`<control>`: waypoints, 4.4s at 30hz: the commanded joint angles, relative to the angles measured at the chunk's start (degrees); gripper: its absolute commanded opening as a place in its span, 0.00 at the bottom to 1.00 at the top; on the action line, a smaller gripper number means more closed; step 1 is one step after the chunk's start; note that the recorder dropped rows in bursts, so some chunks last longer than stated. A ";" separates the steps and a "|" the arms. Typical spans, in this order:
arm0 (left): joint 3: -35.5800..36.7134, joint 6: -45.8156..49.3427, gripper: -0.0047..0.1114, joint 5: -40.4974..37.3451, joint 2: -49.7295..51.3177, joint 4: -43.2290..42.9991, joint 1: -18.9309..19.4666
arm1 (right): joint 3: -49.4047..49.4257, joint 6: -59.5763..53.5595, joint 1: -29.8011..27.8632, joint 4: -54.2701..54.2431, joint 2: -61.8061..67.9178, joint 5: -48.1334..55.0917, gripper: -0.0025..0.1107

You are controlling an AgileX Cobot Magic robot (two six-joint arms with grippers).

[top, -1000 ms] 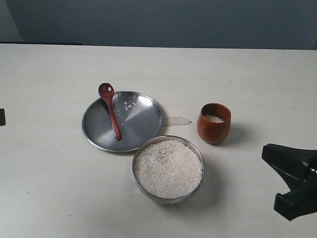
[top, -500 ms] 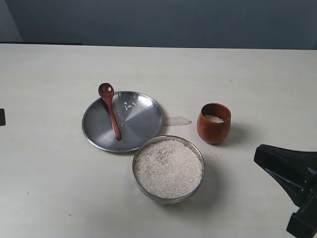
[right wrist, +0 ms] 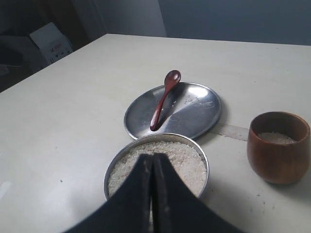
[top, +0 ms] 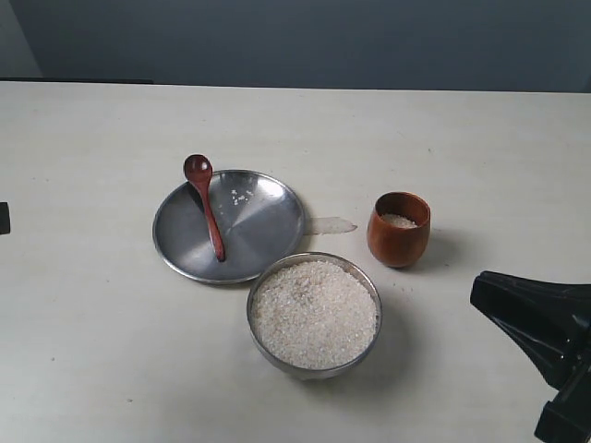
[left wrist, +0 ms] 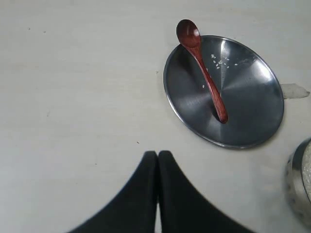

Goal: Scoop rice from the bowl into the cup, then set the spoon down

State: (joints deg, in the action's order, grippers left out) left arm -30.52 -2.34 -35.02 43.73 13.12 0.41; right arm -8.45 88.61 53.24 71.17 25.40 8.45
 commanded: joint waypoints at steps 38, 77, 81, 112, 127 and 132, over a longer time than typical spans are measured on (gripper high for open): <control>-0.25 0.00 0.04 0.53 0.08 -0.60 0.07 | 4.41 -0.97 -24.61 -1.03 -15.32 -29.48 0.02; -0.25 0.00 0.04 0.53 0.08 -0.60 0.07 | -2.82 -81.40 -25.13 -61.99 -16.33 18.41 0.02; -0.25 0.00 0.04 0.53 0.08 -0.60 0.07 | -1.59 -81.40 -29.08 -61.99 -19.11 16.46 0.02; -0.25 0.00 0.04 0.53 0.08 -0.60 0.07 | 8.45 -81.30 -51.50 -67.45 -24.19 10.66 0.02; -0.25 0.00 0.04 0.53 0.08 -0.60 0.07 | 8.45 -82.92 -51.50 -68.41 -24.19 10.66 0.02; -0.25 0.00 0.04 0.53 0.08 -0.60 0.07 | 8.45 -85.61 -51.50 -69.97 -24.19 10.66 0.02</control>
State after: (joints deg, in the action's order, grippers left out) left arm -30.52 -2.34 -35.02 43.73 13.12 0.41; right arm -0.25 4.48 1.99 1.80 1.61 19.98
